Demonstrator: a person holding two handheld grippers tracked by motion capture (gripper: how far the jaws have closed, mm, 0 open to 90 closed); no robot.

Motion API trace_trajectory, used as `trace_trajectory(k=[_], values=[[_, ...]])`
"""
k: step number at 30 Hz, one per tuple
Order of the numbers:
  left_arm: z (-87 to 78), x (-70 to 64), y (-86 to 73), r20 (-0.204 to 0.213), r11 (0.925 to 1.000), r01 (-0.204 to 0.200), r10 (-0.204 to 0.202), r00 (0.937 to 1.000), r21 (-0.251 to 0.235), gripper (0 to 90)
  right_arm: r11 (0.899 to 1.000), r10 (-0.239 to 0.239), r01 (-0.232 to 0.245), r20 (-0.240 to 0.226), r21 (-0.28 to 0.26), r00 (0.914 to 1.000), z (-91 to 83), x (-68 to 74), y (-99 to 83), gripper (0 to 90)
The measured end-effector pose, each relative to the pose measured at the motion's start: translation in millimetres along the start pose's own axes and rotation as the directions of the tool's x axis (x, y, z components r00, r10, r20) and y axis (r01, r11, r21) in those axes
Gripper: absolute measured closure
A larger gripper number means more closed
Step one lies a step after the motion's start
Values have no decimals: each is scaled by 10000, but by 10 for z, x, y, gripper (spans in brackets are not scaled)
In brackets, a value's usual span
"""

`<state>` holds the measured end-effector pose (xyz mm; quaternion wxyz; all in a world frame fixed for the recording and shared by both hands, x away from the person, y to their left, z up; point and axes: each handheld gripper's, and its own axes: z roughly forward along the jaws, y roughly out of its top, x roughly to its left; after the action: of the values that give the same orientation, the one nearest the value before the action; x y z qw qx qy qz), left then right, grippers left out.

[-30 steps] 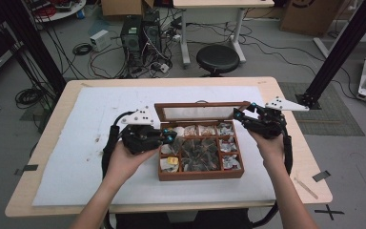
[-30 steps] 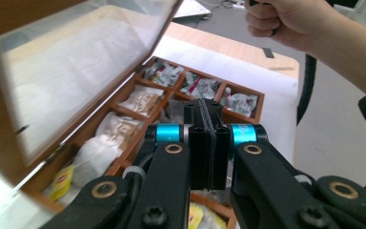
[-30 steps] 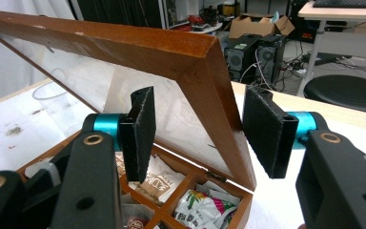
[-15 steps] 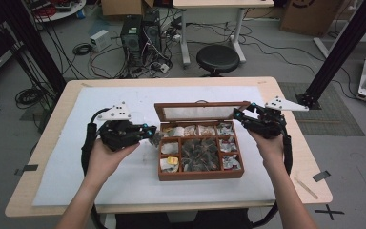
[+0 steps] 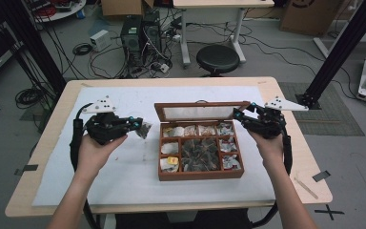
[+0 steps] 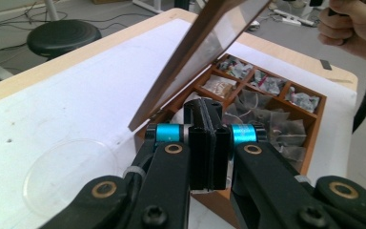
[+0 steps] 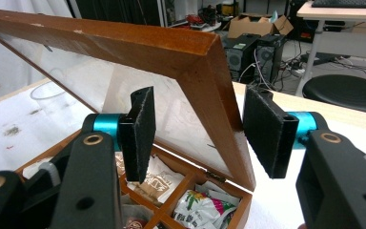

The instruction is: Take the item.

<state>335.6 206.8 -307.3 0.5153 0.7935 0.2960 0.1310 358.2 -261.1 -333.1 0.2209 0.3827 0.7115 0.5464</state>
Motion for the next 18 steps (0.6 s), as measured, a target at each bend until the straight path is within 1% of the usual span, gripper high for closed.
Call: trace_trajectory(k=[7, 10, 18], values=[[-26, 104, 9, -321, 9999, 111, -113, 9994, -44, 893, 10000, 6, -6, -8, 0, 10000, 1, -1, 0, 470], [-24, 142, 17, -536, 10000, 75, -76, 9985, -22, 893, 10000, -2, 2, -11, -3, 10000, 2, -2, 1, 470], [-10, 254, 23, -877, 9996, 246, -255, 9958, -111, 893, 10000, 2, -2, -16, 5, 10000, 2, -2, 1, 469]])
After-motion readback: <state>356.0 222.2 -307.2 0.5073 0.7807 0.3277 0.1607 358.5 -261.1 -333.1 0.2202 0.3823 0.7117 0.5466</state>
